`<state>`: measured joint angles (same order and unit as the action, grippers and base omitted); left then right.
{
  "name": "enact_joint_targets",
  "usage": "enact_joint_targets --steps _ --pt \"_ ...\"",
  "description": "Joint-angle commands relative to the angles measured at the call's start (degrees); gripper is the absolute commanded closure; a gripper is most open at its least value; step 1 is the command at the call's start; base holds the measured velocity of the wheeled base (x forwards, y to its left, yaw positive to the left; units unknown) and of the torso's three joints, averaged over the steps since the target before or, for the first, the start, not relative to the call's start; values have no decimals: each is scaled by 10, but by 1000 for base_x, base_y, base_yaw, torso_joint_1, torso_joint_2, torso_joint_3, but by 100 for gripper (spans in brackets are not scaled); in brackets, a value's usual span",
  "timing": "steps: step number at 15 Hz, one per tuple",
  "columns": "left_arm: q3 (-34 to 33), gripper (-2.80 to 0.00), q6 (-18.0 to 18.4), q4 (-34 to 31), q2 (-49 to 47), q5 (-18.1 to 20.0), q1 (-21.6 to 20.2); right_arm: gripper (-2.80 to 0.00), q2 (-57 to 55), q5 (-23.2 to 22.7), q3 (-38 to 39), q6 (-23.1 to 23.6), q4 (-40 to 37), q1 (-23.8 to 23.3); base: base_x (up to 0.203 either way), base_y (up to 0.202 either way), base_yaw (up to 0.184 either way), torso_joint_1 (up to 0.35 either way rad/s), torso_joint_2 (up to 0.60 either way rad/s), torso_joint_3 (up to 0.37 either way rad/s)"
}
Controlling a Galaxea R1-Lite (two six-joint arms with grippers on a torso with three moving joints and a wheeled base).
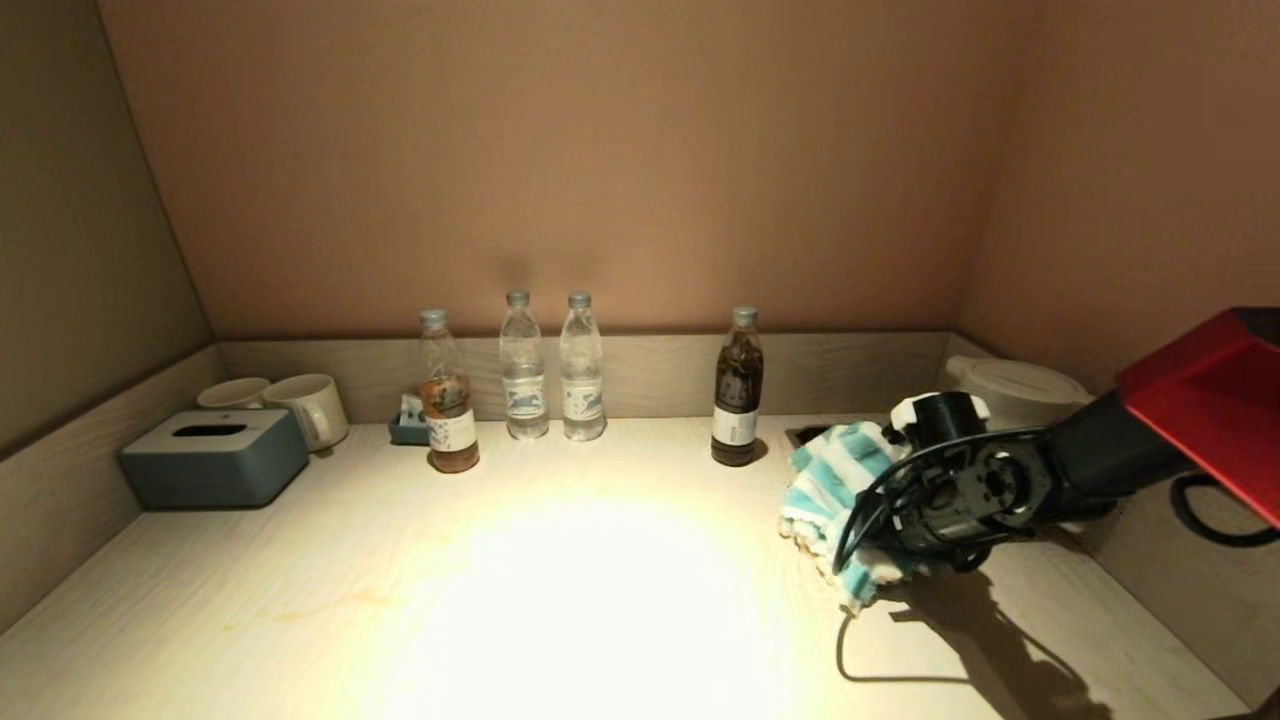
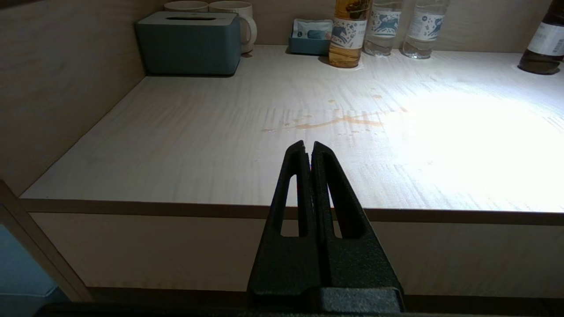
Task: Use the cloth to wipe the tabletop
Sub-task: Sweep the stains on the table
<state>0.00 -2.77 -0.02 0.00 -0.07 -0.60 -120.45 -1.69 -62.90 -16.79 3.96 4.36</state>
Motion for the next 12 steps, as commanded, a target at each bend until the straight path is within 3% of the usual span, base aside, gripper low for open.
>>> enact_joint_targets --steps 1,5,7,12 --pt "0 0 0 0 -1 0 0 0 -49 0 -46 -1 -3 27 0 0 0 0 0 0" --pt "0 0 0 0 -1 0 0 0 -96 4 -161 3 -25 83 0 0 0 0 0 0" --pt "0 0 0 0 -1 0 0 0 -132 6 -216 4 -39 90 0 0 0 0 0 0" --pt "0 0 0 0 -1 0 0 0 -180 6 -274 6 -43 90 0 0 0 0 0 0"
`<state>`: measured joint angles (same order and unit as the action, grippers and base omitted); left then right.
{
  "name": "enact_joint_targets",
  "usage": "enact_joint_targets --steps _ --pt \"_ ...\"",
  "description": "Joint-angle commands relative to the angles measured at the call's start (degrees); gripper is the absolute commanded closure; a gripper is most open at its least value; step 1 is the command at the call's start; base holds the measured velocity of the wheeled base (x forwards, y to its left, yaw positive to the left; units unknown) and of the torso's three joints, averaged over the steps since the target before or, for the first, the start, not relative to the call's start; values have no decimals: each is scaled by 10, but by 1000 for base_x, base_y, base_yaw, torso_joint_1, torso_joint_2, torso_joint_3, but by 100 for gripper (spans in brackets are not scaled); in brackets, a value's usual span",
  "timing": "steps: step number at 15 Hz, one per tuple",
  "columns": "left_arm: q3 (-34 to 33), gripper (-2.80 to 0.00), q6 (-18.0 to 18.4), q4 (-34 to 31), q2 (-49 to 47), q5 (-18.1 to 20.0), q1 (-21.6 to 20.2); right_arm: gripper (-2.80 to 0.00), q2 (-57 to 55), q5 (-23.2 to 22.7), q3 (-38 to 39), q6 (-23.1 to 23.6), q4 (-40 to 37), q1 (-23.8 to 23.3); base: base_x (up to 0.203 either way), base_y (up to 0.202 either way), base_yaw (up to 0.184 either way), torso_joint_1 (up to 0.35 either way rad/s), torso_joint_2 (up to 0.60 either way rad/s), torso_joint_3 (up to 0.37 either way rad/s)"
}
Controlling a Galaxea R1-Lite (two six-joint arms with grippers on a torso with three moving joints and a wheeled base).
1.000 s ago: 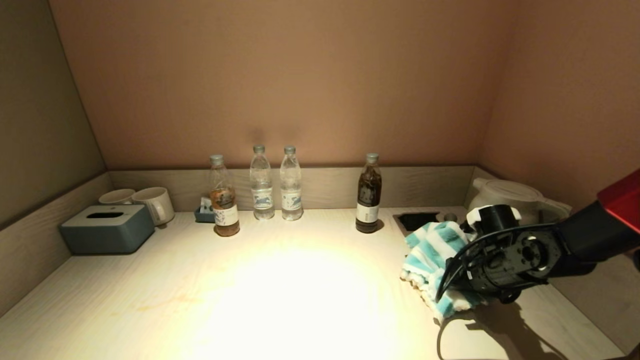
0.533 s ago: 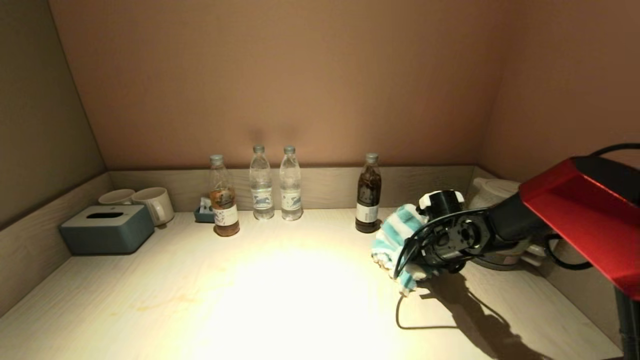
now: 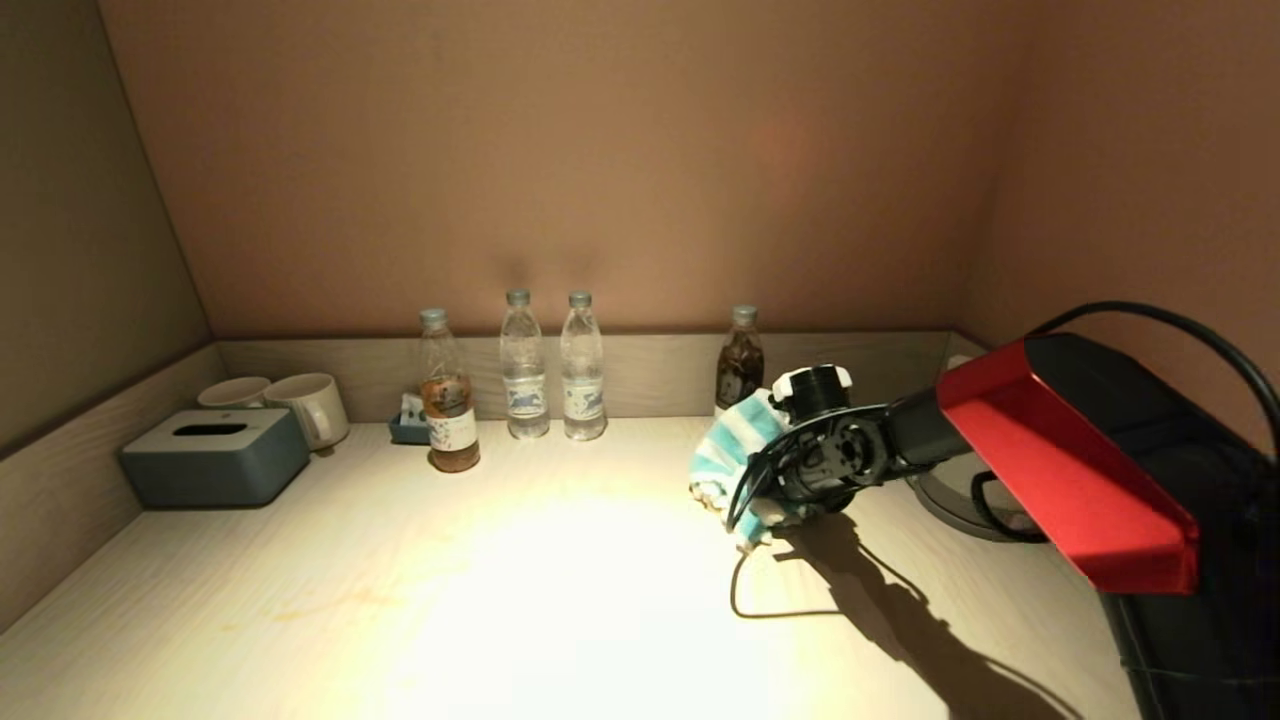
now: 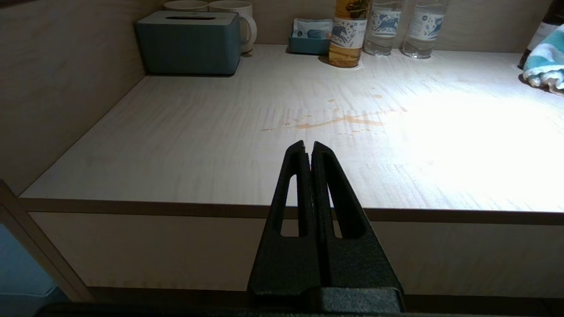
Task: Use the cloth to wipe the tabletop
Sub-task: Sweep the stains on the table
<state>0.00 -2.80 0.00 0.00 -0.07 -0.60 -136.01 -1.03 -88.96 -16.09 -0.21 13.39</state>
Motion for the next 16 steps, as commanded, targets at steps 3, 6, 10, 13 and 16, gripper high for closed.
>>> enact_joint_targets --steps 3,6,10,13,16 --pt "0 0 0 0 -1 0 0 0 -49 5 -78 4 -38 -15 0 0 0 0 0 0" --pt "0 0 0 0 -1 0 0 0 -54 15 -87 28 -59 -27 0 0 0 0 0 0" --pt "0 0 0 0 -1 0 0 0 -54 29 -78 31 -60 18 0 0 0 0 0 0" --pt "0 0 0 0 -1 0 0 0 -53 44 -83 32 -61 78 0 0 0 0 0 0" --pt "0 0 0 -1 -1 0 0 0 -49 51 -84 32 -61 133 0 0 0 0 0 0"
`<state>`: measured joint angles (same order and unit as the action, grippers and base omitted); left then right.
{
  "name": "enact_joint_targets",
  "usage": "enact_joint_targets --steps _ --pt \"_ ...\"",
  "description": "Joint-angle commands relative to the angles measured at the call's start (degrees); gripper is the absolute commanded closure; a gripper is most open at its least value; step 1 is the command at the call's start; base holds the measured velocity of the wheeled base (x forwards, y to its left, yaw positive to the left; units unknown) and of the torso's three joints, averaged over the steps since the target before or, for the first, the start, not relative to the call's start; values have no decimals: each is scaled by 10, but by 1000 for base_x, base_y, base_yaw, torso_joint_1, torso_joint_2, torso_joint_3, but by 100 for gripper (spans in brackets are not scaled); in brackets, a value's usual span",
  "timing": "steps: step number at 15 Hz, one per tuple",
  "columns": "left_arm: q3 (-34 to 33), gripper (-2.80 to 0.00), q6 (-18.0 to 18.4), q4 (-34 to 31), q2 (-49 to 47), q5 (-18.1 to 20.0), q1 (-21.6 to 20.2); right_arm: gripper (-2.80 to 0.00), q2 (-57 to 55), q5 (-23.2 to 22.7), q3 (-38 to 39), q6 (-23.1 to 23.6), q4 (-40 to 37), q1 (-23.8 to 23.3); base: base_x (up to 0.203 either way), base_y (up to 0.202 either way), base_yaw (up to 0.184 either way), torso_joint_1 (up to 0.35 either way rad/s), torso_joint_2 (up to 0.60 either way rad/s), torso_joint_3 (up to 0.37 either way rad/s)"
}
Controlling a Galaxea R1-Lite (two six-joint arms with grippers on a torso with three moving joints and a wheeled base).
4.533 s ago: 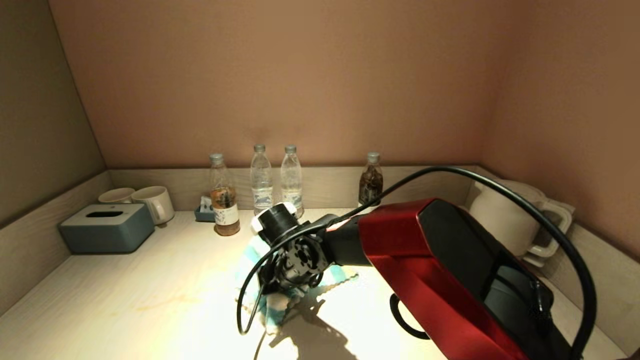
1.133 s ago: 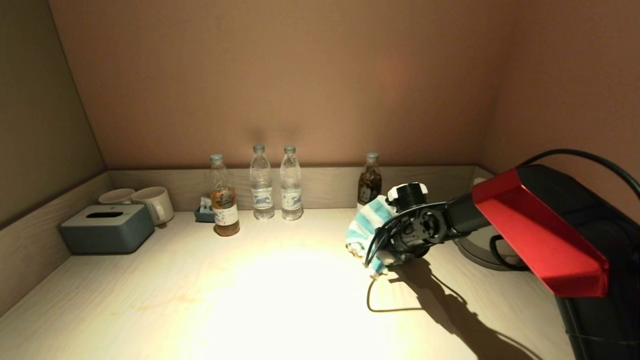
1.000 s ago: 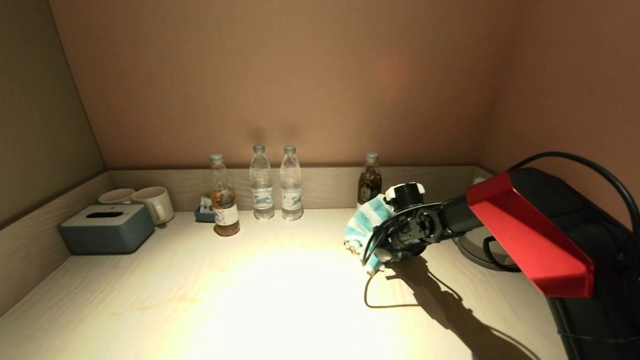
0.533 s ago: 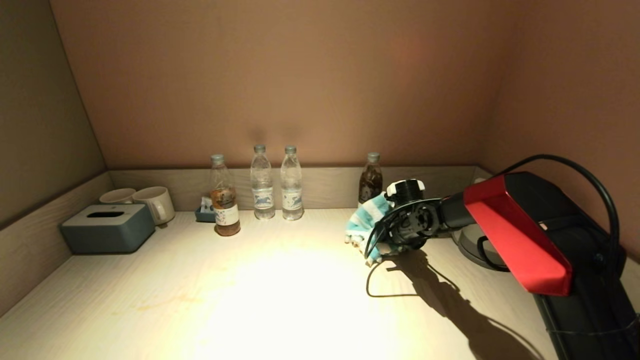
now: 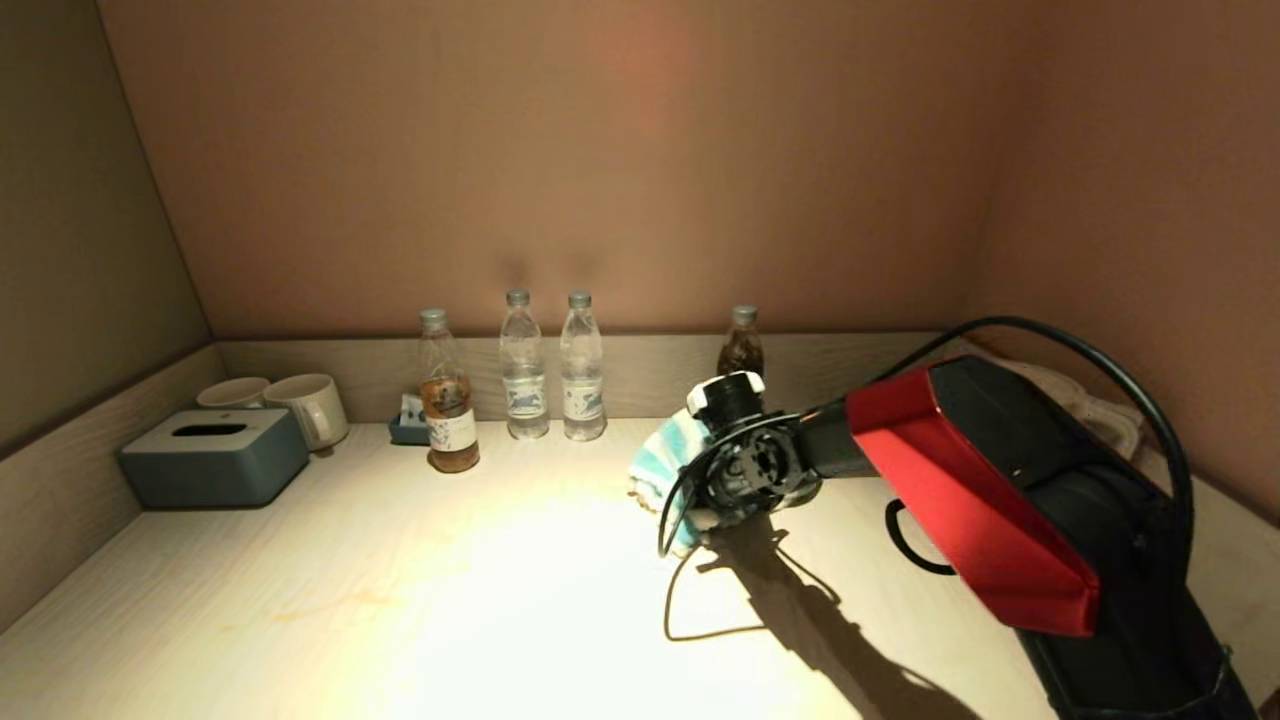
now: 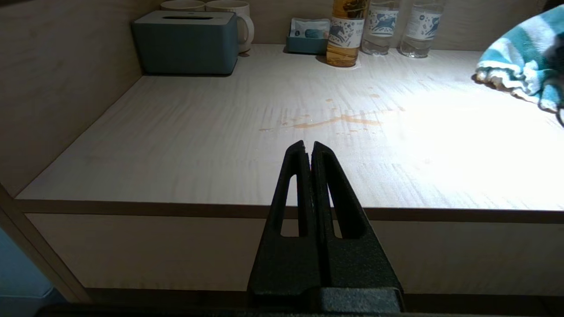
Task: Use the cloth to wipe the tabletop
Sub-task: Sweep the stains on the table
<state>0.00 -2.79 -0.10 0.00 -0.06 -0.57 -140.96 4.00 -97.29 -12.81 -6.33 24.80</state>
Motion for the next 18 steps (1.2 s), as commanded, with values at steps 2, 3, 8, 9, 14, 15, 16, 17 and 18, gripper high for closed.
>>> enact_joint_targets --steps 2,3,8,9,14,15,16,17,18 --pt "0 0 0 1 -1 0 0 0 2 1 0 -2 0 31 0 0 0 0 0 0" --pt "0 0 0 1 -1 0 0 0 5 2 1 -3 0 55 0 0 0 0 0 0" --pt "0 0 0 0 -1 1 0 0 38 8 34 -9 0 86 0 0 0 0 0 0" --pt "0 0 0 1 -1 1 0 0 43 8 37 -9 0 94 0 0 0 0 0 0" --pt "0 0 2 1 -1 1 0 0 108 8 96 -23 1 165 0 0 0 0 0 0" --pt "0 0 2 1 -1 1 0 0 127 9 122 -26 1 181 0 0 0 0 0 0" --pt "0 0 2 1 -1 1 0 0 134 10 130 -30 2 190 0 0 0 0 0 0" --pt "0 0 2 0 -1 1 0 0 148 12 151 -33 3 198 0 0 0 0 0 0" --pt "0 0 3 1 -1 1 0 0 170 14 179 -38 4 208 0 0 0 0 0 0"
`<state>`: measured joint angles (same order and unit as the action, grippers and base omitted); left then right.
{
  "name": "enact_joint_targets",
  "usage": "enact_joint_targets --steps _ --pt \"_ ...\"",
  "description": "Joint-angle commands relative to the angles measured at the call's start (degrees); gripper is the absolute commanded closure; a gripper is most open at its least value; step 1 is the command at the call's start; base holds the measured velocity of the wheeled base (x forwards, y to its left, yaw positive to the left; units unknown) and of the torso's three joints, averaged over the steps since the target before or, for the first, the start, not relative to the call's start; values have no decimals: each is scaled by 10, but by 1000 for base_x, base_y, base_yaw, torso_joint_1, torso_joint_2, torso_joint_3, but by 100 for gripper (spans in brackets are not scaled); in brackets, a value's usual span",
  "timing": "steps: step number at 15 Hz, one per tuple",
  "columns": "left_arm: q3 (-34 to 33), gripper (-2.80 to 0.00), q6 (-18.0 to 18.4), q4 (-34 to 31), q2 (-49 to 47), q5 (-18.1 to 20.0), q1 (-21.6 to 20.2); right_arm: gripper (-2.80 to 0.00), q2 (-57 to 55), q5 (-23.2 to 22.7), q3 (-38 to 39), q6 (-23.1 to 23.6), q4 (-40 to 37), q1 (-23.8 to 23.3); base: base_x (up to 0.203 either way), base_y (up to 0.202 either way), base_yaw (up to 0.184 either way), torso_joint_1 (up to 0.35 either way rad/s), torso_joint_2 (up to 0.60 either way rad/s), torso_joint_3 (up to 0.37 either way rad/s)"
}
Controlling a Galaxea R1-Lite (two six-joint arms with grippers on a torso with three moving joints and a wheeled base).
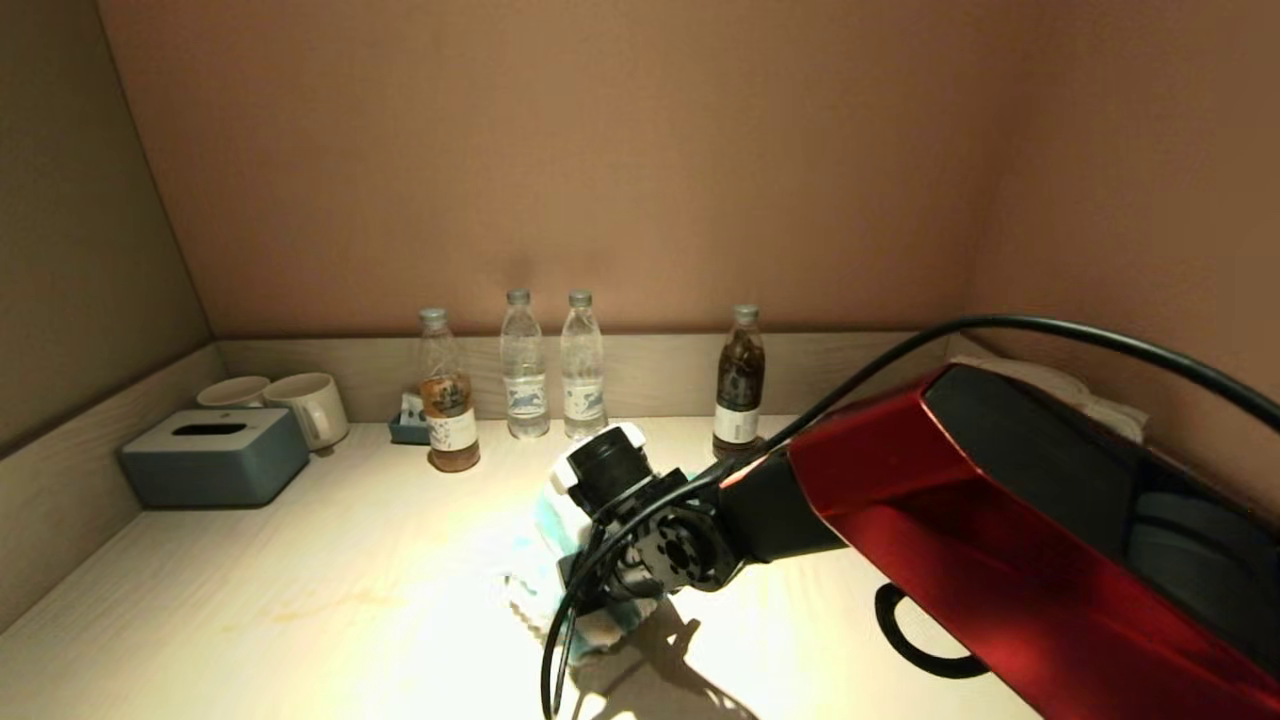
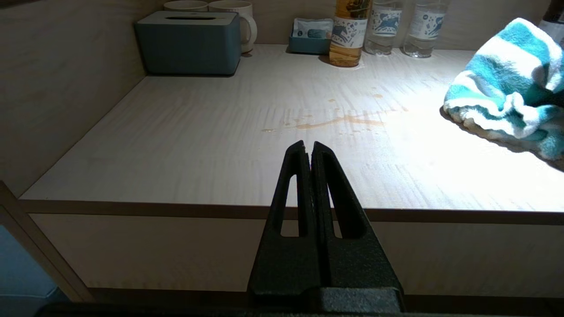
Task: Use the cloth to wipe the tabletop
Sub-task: Sweep the stains on the table, then hand it to the other hand
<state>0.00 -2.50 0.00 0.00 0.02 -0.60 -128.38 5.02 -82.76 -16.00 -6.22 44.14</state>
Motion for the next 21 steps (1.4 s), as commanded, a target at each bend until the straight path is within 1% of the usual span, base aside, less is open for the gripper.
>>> enact_joint_targets --steps 1,5,8,11,13,14,15,18,19,21 --pt "0 0 1 0 -1 0 0 0 65 10 56 -10 3 23 0 0 0 0 0 0" --pt "0 0 3 -1 -1 -1 0 0 83 19 69 -13 3 28 0 0 0 0 0 0" --pt "7 0 15 3 -1 -1 -1 0 191 35 87 -12 1 29 0 0 0 0 0 0" --pt "80 0 14 -13 -13 8 0 0 230 49 94 -11 1 30 0 0 0 0 0 0" --pt "144 0 -15 -28 -71 22 1 0 248 50 88 -7 2 30 0 0 0 0 0 0" --pt "176 0 -40 -31 -110 40 1 0 255 50 87 -5 3 31 0 0 0 0 0 0" --pt "205 0 -69 -32 -168 67 2 0 262 49 85 -5 3 32 0 0 0 0 0 0" --pt "279 0 -148 -6 -358 164 2 0 270 46 84 -5 3 32 0 0 0 0 0 0" --pt "298 0 -167 10 -417 194 2 0 271 45 83 -4 3 32 0 0 0 0 0 0" --pt "339 0 -195 43 -543 262 2 0 272 44 83 -5 4 32 0 0 0 0 0 0"
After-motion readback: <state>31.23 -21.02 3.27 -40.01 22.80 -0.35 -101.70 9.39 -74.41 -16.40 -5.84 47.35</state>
